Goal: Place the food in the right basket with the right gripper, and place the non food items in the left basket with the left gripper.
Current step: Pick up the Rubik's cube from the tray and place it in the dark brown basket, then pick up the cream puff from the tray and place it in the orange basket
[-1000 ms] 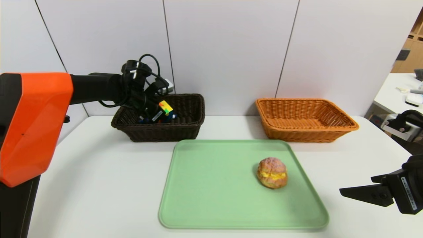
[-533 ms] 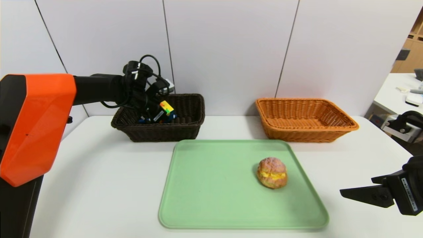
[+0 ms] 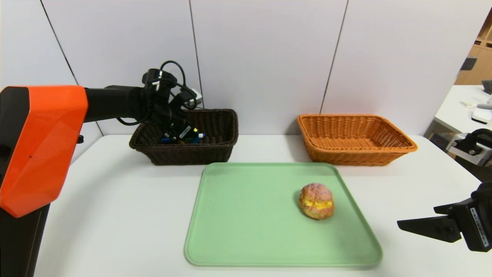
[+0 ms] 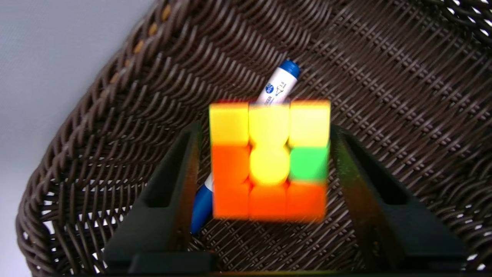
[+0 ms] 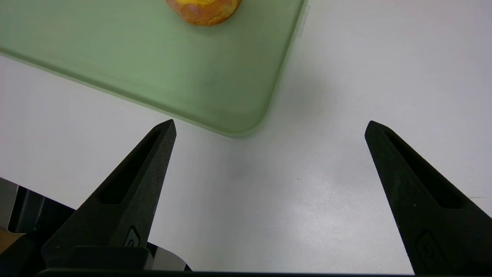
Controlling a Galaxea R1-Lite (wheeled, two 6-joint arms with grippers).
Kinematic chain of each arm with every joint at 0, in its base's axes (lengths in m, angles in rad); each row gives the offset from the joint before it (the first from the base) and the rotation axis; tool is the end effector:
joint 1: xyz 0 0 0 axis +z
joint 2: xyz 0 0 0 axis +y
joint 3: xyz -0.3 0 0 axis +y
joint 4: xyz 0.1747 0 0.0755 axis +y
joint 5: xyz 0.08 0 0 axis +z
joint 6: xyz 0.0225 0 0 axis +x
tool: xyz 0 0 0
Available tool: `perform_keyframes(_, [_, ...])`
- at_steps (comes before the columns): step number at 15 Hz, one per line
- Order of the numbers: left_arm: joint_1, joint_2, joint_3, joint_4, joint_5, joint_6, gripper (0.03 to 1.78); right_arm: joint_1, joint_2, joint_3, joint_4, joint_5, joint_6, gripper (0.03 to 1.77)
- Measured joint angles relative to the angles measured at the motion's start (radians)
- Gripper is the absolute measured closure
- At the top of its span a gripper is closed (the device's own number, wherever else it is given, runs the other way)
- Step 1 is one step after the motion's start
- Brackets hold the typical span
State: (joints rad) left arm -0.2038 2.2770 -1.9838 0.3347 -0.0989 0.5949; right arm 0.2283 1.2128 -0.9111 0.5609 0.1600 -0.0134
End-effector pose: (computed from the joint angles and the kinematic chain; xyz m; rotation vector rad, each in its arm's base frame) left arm 0.4565 -0.0966 0.1899 0.6035 0.5243 -0.4717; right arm 0.1459 0.0376 0.2235 -0.0420 0.8648 0.3696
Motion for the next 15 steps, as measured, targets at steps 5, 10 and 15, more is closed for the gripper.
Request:
perform_keyframes(5, [0.0, -0.007, 0.0, -0.011, 0.0, -0.016, 0.39, 0.0, -0.004, 0.0, 0.0, 0.0, 0.0, 0.1])
perform_keyframes(10, [0.032, -0.087, -0.001, -0.042, 0.006, -0.085, 0.25, 0.001, -0.009, -0.01, -0.005, 0.0, -0.001, 0.1])
perform_keyframes(15, [0.03, -0.262, 0.039, 0.137, 0.029, -0.355, 0.18, 0.019, 0.013, -0.054, -0.006, 0.0, -0.003, 0.1])
